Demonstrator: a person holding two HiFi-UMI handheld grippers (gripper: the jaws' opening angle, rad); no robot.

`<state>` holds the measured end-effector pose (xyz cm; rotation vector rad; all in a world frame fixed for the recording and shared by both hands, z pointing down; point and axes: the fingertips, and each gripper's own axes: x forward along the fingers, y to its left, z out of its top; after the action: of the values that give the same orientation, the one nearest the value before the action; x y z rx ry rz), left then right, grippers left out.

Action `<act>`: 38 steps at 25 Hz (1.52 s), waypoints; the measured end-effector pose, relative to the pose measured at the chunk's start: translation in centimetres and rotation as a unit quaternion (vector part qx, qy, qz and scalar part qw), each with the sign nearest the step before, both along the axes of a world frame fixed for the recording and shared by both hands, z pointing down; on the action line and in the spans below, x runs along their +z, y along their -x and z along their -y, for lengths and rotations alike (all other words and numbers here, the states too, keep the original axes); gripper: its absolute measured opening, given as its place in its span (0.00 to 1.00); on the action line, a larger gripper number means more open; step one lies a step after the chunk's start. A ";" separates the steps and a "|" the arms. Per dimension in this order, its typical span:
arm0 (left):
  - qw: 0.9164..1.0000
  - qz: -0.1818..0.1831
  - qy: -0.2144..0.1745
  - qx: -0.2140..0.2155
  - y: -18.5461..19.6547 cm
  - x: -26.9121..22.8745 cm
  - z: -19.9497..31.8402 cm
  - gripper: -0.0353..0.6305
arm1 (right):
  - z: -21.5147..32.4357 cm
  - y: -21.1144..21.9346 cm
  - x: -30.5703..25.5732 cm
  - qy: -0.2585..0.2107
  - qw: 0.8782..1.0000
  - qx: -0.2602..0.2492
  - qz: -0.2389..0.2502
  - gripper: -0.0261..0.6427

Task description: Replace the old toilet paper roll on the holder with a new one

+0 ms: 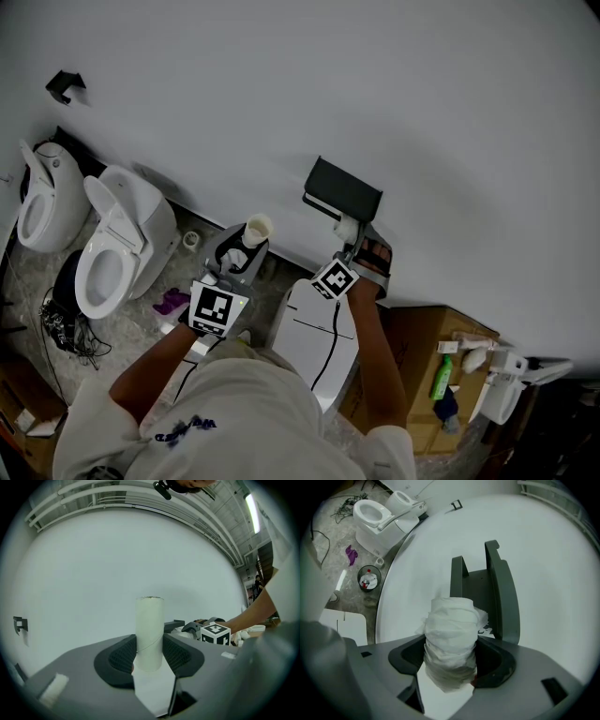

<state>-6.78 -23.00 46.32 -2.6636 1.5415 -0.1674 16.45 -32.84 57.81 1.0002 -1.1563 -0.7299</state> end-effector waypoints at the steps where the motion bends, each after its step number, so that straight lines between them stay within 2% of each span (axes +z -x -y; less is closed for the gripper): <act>1: 1.000 0.000 0.001 0.001 -0.1 0.1 0.0 0.32 | 0.0 0.2 0.1 0.001 1.000 -0.007 0.002 0.50; 16: 1.000 -0.001 0.007 0.005 -0.3 0.9 -0.4 0.32 | -0.1 0.9 0.9 0.000 1.000 -0.025 0.006 0.48; 23: 1.000 -0.002 0.008 0.010 -0.7 0.9 -0.1 0.32 | 0.0 1.2 0.7 -0.005 0.999 -0.028 -0.026 0.48; 28: 1.000 -0.019 0.021 0.010 -1.0 0.9 0.6 0.32 | 0.6 2.1 1.0 -0.001 1.000 -0.020 -0.023 0.48; 38: 1.000 -0.019 0.022 0.001 0.0 1.3 0.9 0.32 | 0.6 3.1 1.1 0.008 0.999 -0.023 -0.023 0.48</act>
<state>-6.73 -23.87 47.58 -2.7169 1.5625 -0.1534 13.36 -33.42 58.92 0.9422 -1.1463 -0.7754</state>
